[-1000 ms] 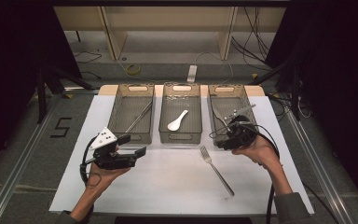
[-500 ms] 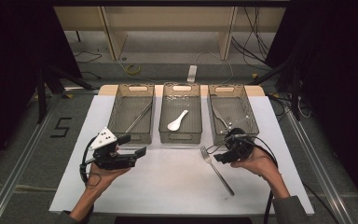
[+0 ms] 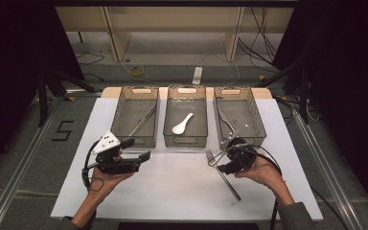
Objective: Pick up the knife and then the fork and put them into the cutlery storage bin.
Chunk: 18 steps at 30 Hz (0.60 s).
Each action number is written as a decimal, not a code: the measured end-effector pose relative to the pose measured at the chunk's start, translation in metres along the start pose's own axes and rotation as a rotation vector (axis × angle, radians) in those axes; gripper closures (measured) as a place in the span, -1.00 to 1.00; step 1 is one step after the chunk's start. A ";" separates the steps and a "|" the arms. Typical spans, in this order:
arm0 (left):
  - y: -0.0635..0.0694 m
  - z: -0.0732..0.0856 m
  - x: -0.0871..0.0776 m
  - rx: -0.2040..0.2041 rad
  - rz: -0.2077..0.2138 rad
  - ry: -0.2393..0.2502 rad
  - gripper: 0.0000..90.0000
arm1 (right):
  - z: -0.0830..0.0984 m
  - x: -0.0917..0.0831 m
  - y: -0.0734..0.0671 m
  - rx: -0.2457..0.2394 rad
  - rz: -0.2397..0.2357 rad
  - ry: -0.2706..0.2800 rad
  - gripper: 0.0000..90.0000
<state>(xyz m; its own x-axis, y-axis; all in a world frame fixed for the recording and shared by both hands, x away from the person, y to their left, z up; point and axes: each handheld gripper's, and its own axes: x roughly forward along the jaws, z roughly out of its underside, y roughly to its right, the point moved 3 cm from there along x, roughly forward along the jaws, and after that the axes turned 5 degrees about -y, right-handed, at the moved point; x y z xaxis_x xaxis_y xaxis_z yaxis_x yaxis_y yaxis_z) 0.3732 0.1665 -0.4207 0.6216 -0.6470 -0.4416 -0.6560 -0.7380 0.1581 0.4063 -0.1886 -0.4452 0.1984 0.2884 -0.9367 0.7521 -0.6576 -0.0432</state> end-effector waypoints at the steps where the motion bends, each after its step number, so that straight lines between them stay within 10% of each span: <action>1: 0.000 0.000 0.000 0.000 0.000 0.000 -0.58 | 0.000 0.001 -0.001 0.003 -0.001 -0.004 -0.14; 18: 0.001 0.000 0.000 0.008 -0.002 -0.001 -0.58 | 0.009 0.016 -0.004 -0.006 0.008 -0.082 0.10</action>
<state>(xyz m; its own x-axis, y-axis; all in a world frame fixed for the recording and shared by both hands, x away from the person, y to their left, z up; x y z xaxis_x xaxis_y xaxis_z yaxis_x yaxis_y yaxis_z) 0.3726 0.1659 -0.4206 0.6225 -0.6451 -0.4431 -0.6578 -0.7380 0.1504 0.4006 -0.1873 -0.4634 0.1522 0.2250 -0.9624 0.7547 -0.6552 -0.0338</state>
